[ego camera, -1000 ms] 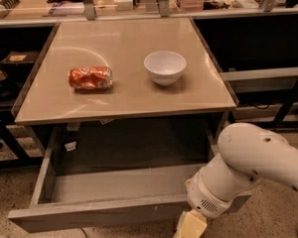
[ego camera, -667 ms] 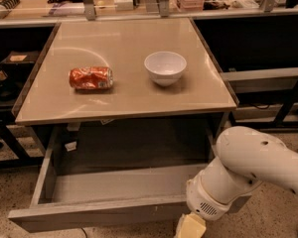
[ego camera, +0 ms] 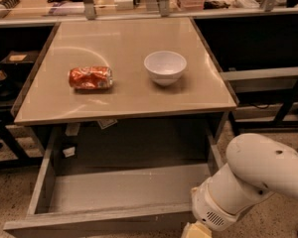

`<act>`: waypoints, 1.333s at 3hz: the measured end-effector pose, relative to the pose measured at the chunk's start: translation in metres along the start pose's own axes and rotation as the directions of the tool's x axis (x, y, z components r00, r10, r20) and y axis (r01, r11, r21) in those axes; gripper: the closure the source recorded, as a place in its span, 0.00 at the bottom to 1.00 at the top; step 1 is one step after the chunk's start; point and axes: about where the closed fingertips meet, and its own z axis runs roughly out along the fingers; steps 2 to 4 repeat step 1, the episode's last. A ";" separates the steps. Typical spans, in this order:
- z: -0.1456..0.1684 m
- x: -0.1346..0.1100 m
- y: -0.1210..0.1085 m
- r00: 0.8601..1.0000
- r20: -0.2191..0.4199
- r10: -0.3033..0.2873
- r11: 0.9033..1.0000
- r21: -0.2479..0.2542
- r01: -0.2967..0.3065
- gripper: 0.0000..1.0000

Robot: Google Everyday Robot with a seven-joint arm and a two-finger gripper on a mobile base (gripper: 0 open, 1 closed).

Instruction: Open top drawer

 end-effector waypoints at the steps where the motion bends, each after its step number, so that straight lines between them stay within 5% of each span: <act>1: 0.000 0.000 0.000 1.000 0.000 0.000 1.000 0.000 0.000 0.00; 4: 0.000 0.000 0.000 1.000 0.000 0.000 1.000 0.000 0.000 0.00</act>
Offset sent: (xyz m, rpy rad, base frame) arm 0.0000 0.0000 0.0000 0.0000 0.0000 0.0000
